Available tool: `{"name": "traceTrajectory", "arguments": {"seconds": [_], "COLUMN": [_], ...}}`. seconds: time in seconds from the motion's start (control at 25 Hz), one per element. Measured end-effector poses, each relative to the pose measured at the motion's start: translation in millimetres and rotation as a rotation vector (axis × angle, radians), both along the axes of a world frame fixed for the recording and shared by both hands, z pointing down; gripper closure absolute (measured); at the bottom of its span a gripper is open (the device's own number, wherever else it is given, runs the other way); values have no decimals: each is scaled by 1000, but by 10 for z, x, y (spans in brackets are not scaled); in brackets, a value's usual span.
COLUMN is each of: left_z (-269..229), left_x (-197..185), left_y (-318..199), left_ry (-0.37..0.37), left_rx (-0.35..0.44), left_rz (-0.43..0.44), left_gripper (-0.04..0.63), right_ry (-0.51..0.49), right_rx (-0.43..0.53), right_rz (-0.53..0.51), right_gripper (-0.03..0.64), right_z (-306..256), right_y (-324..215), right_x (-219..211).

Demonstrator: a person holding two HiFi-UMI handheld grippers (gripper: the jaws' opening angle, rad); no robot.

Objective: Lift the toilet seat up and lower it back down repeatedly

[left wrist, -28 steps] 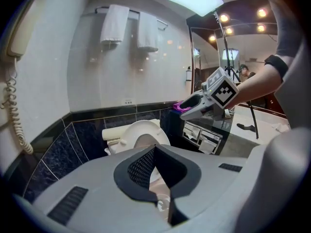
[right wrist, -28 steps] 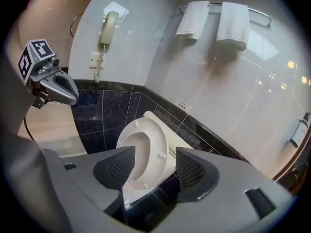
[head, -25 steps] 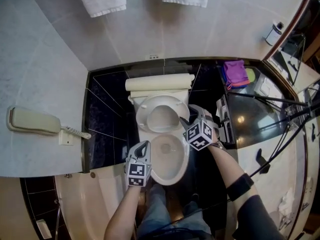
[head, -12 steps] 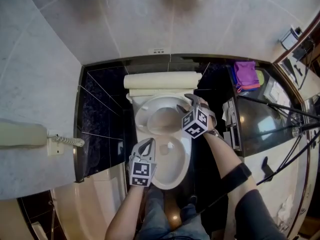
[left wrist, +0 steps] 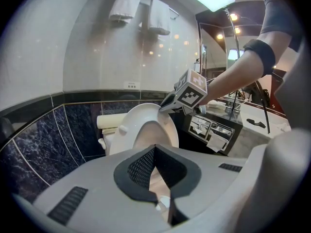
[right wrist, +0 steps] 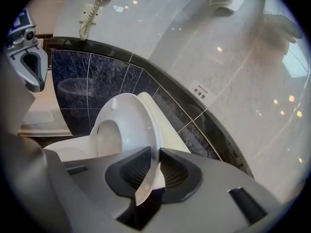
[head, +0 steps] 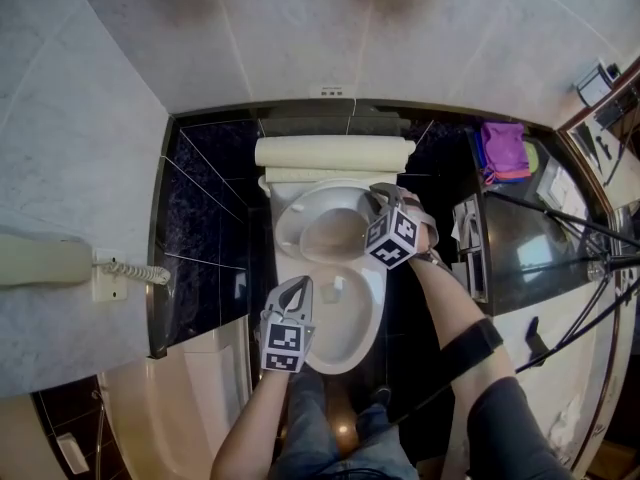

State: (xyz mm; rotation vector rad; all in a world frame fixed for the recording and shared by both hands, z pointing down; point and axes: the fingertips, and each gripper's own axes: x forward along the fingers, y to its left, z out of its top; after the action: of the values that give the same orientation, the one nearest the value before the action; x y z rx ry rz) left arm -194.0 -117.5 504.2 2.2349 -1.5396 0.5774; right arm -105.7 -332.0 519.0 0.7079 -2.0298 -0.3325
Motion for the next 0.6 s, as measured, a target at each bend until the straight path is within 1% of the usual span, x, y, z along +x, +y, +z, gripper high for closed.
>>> {"name": "traceTrajectory", "arguments": {"seconds": [0.28, 0.6], "left_z": [151, 362], "left_x": [49, 199], "left_y": [176, 442], "left_ry": [3, 7], "left_rx": [-40, -81], "left_rz": [-11, -39], "left_gripper": [595, 595], "right_ry": [3, -29], "right_rx": [-11, 15], "right_rz": [-29, -66], "right_gripper": [538, 543], "right_z": [-64, -158], "right_y": [200, 688], "right_x": [30, 123]}}
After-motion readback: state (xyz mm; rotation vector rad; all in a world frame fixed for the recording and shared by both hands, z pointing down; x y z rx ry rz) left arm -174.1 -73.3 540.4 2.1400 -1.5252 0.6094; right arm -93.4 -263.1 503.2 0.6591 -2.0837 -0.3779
